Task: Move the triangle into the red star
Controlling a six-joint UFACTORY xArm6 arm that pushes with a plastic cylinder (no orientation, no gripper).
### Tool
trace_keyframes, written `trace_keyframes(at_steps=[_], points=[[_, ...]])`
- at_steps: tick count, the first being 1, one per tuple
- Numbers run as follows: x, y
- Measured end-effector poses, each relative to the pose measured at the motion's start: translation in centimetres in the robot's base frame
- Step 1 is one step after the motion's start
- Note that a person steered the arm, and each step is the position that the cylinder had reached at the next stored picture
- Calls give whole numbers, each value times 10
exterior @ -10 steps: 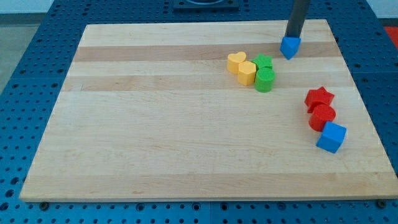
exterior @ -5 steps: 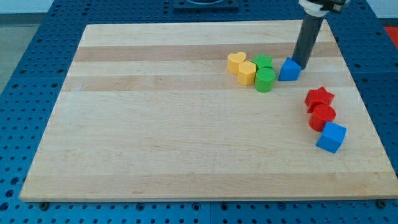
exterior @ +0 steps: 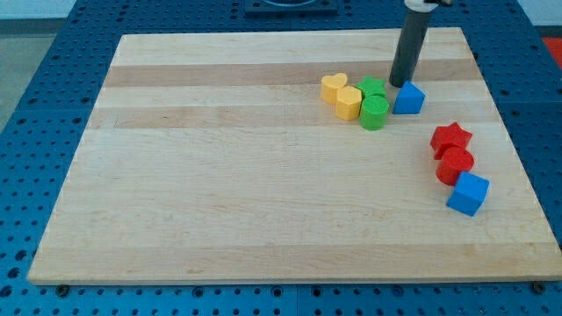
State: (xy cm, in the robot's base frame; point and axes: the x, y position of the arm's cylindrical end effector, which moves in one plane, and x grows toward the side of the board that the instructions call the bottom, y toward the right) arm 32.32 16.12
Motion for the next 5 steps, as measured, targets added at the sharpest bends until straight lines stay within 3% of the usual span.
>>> trace_keyframes(at_steps=[5], points=[[99,3]])
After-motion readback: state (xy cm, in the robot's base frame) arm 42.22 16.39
